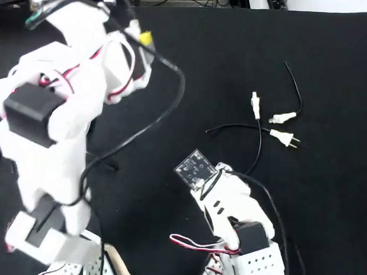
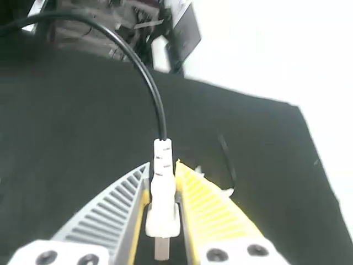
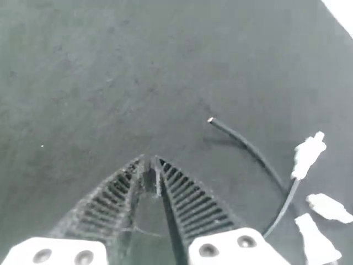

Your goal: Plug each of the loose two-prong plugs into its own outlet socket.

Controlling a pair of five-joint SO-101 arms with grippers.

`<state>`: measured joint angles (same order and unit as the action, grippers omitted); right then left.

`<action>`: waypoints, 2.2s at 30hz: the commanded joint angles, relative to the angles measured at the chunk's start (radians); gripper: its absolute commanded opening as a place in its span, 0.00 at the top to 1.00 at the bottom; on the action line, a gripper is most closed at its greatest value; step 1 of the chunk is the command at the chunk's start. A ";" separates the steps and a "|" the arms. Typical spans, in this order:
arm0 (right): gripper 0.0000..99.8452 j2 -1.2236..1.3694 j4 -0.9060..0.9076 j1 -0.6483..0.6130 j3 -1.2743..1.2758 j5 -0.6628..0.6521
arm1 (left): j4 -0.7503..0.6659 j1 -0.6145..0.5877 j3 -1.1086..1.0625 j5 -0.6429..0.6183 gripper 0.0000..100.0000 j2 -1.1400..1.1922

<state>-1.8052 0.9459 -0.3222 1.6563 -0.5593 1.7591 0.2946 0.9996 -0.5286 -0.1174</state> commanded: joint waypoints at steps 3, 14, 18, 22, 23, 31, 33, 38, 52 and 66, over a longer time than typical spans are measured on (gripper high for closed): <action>0.99 -0.097 -0.020 -0.060 -0.200 0.140 | -0.075 0.008 -0.255 -0.011 0.97 -0.184; 0.99 -0.163 -0.192 -0.399 -0.361 0.265 | -0.207 -0.012 -0.601 -0.114 0.97 -0.319; 0.99 -0.160 -0.287 -0.450 -0.371 0.265 | -0.233 -0.012 -0.684 -0.170 0.97 -0.327; 0.99 -0.160 -0.376 -0.456 -0.371 0.265 | -0.299 -0.008 -0.779 -0.170 0.97 -0.327; 0.99 -0.160 -0.388 -0.454 -0.371 0.265 | -0.310 -0.001 -0.808 -0.170 0.97 -0.327; 0.99 -0.160 -0.397 -0.450 -0.366 0.259 | -0.333 0.084 -0.914 -0.170 0.97 -0.338; 0.99 -0.160 -0.390 -0.450 -0.358 0.259 | -0.321 0.105 -0.905 -0.170 0.97 -0.338; 0.99 -0.160 -0.399 -0.370 -0.314 0.258 | -0.245 0.183 -0.849 -0.169 0.97 -0.397; 0.99 -0.140 -0.543 -0.272 -0.196 0.258 | -0.166 0.203 -0.852 -0.169 0.97 -0.666; 0.99 -0.142 -0.453 -0.278 -0.231 0.258 | -0.416 0.068 -1.070 -0.068 0.97 -0.661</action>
<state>-1.8067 0.4120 -0.6091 1.5136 -0.3046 1.4845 0.4327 0.0008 -0.6068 -0.7756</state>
